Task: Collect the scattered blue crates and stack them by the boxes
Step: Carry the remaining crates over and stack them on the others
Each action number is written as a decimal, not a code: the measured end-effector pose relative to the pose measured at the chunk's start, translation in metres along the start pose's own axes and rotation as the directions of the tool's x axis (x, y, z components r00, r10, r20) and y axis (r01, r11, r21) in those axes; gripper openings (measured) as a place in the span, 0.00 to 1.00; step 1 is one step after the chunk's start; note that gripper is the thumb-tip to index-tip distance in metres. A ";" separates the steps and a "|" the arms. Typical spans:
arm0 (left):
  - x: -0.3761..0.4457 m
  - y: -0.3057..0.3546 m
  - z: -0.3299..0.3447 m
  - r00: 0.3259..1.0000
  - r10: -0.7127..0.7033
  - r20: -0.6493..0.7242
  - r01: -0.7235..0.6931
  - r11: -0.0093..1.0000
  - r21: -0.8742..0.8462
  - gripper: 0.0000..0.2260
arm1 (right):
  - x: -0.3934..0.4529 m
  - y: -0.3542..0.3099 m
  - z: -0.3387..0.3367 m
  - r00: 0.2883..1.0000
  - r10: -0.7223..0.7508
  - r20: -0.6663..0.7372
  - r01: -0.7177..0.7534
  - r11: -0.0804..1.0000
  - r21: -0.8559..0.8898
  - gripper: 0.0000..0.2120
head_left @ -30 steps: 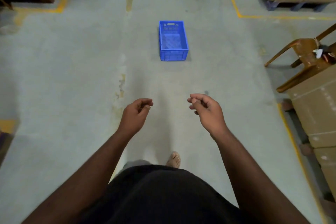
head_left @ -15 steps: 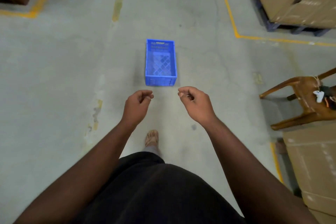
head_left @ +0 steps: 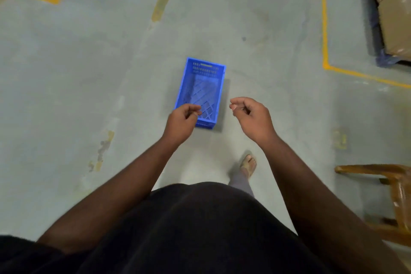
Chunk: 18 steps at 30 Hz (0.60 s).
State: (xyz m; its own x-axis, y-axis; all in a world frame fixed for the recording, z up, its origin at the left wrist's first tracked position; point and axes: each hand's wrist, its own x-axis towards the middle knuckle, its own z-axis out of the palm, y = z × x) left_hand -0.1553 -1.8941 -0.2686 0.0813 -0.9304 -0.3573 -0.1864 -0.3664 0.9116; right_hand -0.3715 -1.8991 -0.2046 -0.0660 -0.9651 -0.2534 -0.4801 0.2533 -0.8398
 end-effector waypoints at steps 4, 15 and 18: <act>0.046 0.029 0.065 0.987 -0.060 -0.151 0.051 0.997 -0.063 0.11 | 0.094 0.014 -0.055 0.990 -0.040 0.137 0.051 0.996 -0.079 0.08; 0.117 0.074 0.115 0.848 -0.315 -0.426 0.214 0.939 -0.267 0.10 | 0.272 -0.025 -0.080 0.845 -0.184 0.503 0.255 0.964 -0.075 0.08; 0.149 0.062 0.124 0.856 -0.388 -0.342 0.332 0.919 -0.213 0.09 | 0.311 -0.021 -0.065 0.857 -0.171 0.486 0.200 0.980 -0.009 0.08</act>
State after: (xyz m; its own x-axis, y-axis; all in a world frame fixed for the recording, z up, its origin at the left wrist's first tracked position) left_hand -0.2765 -2.0560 -0.2906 0.4769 -0.6514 -0.5902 0.0645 -0.6437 0.7626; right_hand -0.4383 -2.2094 -0.2345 0.4501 -0.8386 -0.3071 -0.4914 0.0546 -0.8692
